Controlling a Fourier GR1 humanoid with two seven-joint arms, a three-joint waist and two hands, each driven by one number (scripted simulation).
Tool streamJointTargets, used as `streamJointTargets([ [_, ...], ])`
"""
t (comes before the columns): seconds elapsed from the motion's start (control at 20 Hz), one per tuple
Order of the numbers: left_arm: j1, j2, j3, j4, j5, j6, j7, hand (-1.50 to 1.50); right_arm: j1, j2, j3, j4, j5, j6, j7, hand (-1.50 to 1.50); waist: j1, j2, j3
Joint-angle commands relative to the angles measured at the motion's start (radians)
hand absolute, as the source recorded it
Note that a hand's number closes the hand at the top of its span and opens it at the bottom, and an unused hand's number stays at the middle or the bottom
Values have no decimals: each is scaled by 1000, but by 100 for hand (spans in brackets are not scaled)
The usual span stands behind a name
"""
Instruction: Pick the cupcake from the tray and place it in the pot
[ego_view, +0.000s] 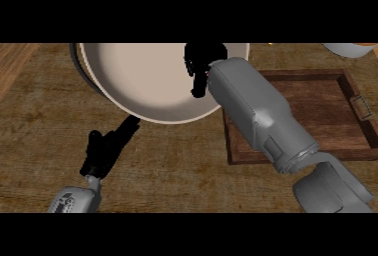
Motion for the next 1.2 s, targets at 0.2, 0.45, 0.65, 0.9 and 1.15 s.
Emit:
streamJointTargets([
  [0.2,-27,-9,-12,12,-1,-18,15,0,58,10,-150,-86,-200,-114,-95,-150,14,6,2],
  [0.45,-1,17,12,1,17,-34,5,0,64,10,-325,-159,-395,-242,-167,-150,9,1,2],
  [0.65,-8,0,23,30,-4,7,-8,0,57,10,-441,-163,-481,-372,-180,-150,-22,2,1],
  [0.9,-29,-10,24,6,4,11,40,0,45,-64,-550,-152,-552,-414,-248,-150,-34,2,2],
  [1.15,-30,12,44,7,8,-2,34,0,94,-155,-636,-131,-635,-303,-361,-150,-45,-1,2],
])
